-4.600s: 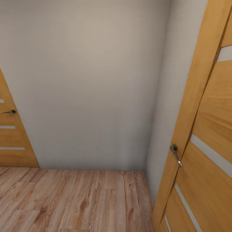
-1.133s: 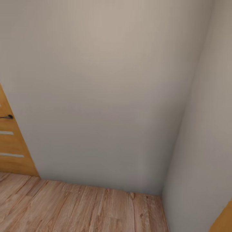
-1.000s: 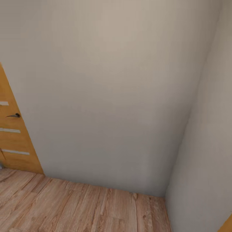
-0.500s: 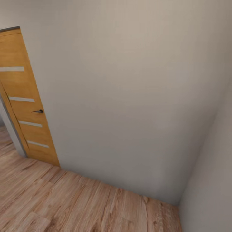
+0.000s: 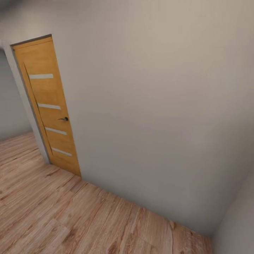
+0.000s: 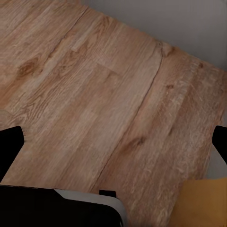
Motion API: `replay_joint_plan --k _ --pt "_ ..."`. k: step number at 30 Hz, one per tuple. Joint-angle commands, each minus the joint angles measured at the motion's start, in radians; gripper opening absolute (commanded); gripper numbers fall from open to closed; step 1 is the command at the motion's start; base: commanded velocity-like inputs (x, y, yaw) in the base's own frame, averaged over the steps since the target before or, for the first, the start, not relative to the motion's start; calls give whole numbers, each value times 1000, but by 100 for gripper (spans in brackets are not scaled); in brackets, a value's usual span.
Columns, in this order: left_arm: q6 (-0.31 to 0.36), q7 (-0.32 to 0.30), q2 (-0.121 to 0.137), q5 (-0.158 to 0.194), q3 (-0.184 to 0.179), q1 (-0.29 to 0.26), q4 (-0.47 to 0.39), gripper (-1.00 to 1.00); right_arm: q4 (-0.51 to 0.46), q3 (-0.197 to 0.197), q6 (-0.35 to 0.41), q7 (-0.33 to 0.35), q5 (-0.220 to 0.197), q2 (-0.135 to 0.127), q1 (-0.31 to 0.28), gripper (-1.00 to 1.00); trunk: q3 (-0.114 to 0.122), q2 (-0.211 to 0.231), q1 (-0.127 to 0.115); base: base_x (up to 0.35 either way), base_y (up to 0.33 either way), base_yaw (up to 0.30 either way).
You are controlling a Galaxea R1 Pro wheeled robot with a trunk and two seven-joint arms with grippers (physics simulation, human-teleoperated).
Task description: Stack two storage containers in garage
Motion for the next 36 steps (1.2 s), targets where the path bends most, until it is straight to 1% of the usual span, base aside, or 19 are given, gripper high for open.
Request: replay_joint_plan --k 1,24,36 --pt "-3 6 0 3 -9 0 2 100 -2 7 1 -11 6 0 1 100 0 0 0 0 0 293" --pt "-3 6 0 4 -9 0 2 100 -2 8 1 -10 6 0 1 100 0 0 0 2 0 293" --pt "-3 6 2 4 -9 0 2 100 -2 8 1 -10 6 0 1 100 0 0 0 302 0 293"
